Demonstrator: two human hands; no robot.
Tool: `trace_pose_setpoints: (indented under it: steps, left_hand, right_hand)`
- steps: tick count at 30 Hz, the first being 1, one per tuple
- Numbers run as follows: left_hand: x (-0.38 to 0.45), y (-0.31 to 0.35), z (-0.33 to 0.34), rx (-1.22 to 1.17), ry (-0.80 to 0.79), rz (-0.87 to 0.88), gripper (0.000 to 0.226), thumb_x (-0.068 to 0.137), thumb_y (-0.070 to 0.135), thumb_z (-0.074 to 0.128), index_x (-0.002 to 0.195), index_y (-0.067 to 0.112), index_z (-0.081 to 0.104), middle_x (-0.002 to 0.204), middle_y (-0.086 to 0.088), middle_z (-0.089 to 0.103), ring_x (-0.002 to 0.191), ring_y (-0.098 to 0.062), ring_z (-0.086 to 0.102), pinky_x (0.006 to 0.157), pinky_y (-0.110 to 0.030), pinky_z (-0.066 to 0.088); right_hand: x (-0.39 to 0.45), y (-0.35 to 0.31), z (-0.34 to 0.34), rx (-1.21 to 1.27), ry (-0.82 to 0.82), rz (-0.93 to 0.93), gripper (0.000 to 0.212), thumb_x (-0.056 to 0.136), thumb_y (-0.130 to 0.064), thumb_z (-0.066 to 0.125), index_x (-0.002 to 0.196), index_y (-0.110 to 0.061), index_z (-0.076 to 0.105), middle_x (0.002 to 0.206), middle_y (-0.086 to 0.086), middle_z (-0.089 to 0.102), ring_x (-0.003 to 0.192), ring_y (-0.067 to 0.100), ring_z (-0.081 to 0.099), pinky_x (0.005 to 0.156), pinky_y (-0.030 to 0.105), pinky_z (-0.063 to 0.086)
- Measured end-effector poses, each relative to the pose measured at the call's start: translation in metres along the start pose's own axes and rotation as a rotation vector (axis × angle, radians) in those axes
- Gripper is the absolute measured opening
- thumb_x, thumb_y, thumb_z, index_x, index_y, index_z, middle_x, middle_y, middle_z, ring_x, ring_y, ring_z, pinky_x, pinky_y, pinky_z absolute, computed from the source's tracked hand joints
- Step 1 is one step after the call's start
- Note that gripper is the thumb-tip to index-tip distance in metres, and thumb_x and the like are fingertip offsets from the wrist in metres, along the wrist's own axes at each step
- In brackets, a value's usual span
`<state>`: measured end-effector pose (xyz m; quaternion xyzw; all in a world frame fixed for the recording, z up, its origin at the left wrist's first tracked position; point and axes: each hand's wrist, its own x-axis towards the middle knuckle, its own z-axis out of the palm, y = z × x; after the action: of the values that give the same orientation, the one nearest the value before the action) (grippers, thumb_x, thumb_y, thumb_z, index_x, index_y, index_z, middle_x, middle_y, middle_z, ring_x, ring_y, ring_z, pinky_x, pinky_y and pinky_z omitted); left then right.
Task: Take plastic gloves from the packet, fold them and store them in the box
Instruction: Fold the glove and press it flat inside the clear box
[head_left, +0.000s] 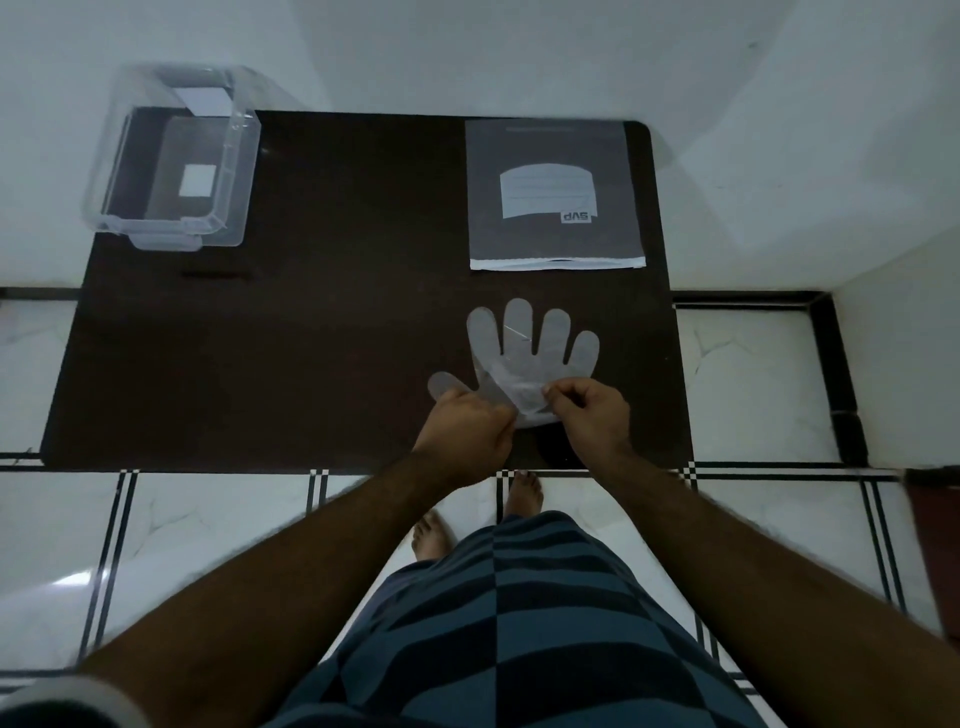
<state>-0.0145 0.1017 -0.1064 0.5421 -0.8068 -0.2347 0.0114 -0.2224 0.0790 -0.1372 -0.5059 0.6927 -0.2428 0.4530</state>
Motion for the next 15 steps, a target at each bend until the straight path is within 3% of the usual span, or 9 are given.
trace_pose_setpoints:
  steps: [3,6,9,13,15]
  left_hand:
    - [-0.008,-0.001,0.010,0.109,-0.151,0.045,0.033,0.109,0.043,0.045,0.094,0.027,0.070,0.091,0.005,0.071,0.090,-0.016,0.065,0.111,-0.045,0.041]
    - [-0.013,-0.004,0.015,0.078,-0.060,0.073,0.037,0.110,0.046,0.043,0.100,0.027,0.072,0.097,0.003,0.074,0.096,-0.017,0.067,0.107,-0.043,0.043]
    - [-0.009,-0.004,0.013,-0.026,0.041,0.048,0.027,0.109,0.036,0.053,0.116,0.021,0.074,0.113,-0.003,0.076,0.110,-0.020,0.069,0.111,-0.043,0.047]
    - [0.005,-0.008,0.012,-0.011,-0.027,0.063,0.042,0.104,0.023,0.065,0.146,0.022,0.062,0.154,-0.003,0.060,0.145,-0.024,0.051,0.122,-0.043,0.038]
    - [0.009,-0.012,0.013,0.016,-0.080,0.117,0.047,0.105,0.024,0.064,0.151,0.024,0.058,0.162,-0.002,0.052,0.153,-0.024,0.042,0.125,-0.043,0.034]
  right_hand:
    - [0.002,0.001,-0.001,0.003,0.017,0.035,0.014,0.098,-0.026,0.074,0.107,-0.016,0.077,0.101,-0.007,0.074,0.095,0.005,0.069,0.086,0.029,0.062]
    - [0.002,0.000,-0.003,-0.006,0.023,0.029,0.015,0.098,-0.025,0.075,0.108,-0.014,0.077,0.099,-0.008,0.073,0.094,0.004,0.069,0.083,0.025,0.060]
    - [0.001,0.000,-0.004,-0.021,0.030,0.019,0.016,0.098,-0.025,0.075,0.109,-0.013,0.077,0.101,-0.005,0.074,0.094,0.006,0.070,0.083,0.026,0.061]
    - [0.000,-0.003,-0.007,-0.018,0.039,0.006,0.013,0.098,-0.025,0.075,0.106,-0.015,0.077,0.099,-0.005,0.075,0.094,0.008,0.071,0.084,0.029,0.062]
    - [0.000,-0.006,-0.009,-0.002,0.045,0.006,0.011,0.098,-0.024,0.074,0.105,-0.015,0.076,0.098,-0.007,0.074,0.094,0.008,0.071,0.084,0.030,0.062]
